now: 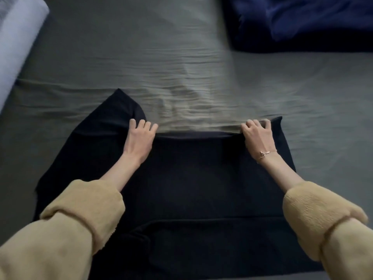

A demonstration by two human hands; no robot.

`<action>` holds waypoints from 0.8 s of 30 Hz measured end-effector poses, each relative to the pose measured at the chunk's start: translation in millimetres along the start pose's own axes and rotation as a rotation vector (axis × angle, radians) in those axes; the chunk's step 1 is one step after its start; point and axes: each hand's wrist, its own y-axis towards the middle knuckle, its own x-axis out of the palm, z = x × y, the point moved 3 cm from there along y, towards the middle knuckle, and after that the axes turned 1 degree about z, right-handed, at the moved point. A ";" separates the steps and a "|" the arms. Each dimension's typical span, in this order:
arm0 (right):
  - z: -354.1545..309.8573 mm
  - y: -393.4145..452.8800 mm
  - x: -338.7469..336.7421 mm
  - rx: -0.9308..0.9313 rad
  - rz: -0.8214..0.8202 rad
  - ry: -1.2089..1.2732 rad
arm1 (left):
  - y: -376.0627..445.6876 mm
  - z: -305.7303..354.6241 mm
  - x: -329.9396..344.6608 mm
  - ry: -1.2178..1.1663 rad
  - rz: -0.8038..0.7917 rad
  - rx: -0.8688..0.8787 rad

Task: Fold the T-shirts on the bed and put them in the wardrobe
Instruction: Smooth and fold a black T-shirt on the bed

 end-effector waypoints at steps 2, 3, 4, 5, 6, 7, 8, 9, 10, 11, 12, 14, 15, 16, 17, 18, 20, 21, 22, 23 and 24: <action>6.2 -25.3 -0.7 -0.001 0.007 -0.023 | -16.3 1.4 -0.2 0.009 0.020 0.040; 10.1 -39.6 -3.4 0.000 0.010 -0.028 | -25.0 2.3 -3.1 0.012 0.023 0.060; 11.7 -53.0 -2.0 -0.002 0.005 -0.025 | -34.0 3.2 -3.8 0.012 0.017 0.070; 14.1 -68.0 -3.1 -0.005 0.007 -0.027 | -46.6 4.5 -7.2 -0.008 0.022 0.066; 15.2 -80.5 -3.1 -0.002 -0.001 -0.027 | -56.5 5.6 -9.0 -0.036 0.031 0.060; 16.0 -96.4 -5.1 0.010 -0.008 -0.022 | -70.9 8.8 -13.3 -0.072 0.038 0.055; 16.2 -107.8 -5.9 0.018 -0.008 -0.021 | -81.8 12.0 -15.5 -0.092 0.045 0.053; 16.2 -118.2 -6.2 0.024 -0.009 -0.018 | -93.2 16.0 -16.2 -0.114 0.044 0.055; 15.4 -128.2 -6.9 0.025 -0.007 -0.014 | -105.4 20.2 -17.6 -0.132 0.051 0.056; 14.7 -136.9 -9.6 0.023 -0.005 -0.001 | -116.7 23.6 -20.3 -0.153 0.056 0.060; 13.8 -144.1 -11.0 0.021 -0.014 0.011 | -126.1 27.2 -21.7 -0.175 0.058 0.064; 12.8 -160.3 -13.4 0.030 -0.052 0.023 | -145.4 34.0 -27.1 -0.210 0.055 0.074; 13.0 -166.7 -12.9 0.040 -0.076 0.028 | -153.4 37.0 -28.5 -0.223 0.050 0.070; 14.0 -172.3 -12.4 0.052 -0.097 0.028 | -159.8 39.8 -28.9 -0.221 0.044 0.065; 15.3 -179.3 -11.8 0.062 -0.116 0.029 | -167.2 43.5 -28.9 -0.219 0.034 0.058; 17.4 -184.4 -9.7 0.074 -0.134 0.034 | -171.4 46.5 -27.8 -0.214 0.025 0.053; 21.9 -190.8 -7.5 0.097 -0.172 0.053 | -177.9 50.8 -25.6 -0.221 0.001 0.023; 23.4 -194.2 -6.6 0.116 -0.193 0.070 | -182.3 53.3 -25.2 -0.235 -0.011 -0.003; 25.2 -195.2 -5.6 0.130 -0.198 0.089 | -185.1 54.6 -25.5 -0.265 -0.019 -0.037; 26.8 -194.8 -5.3 0.140 -0.188 0.117 | -186.5 55.1 -25.8 -0.324 -0.007 -0.066; 28.2 -195.6 -6.0 0.136 -0.177 0.151 | -188.3 57.5 -26.1 -0.400 -0.004 -0.069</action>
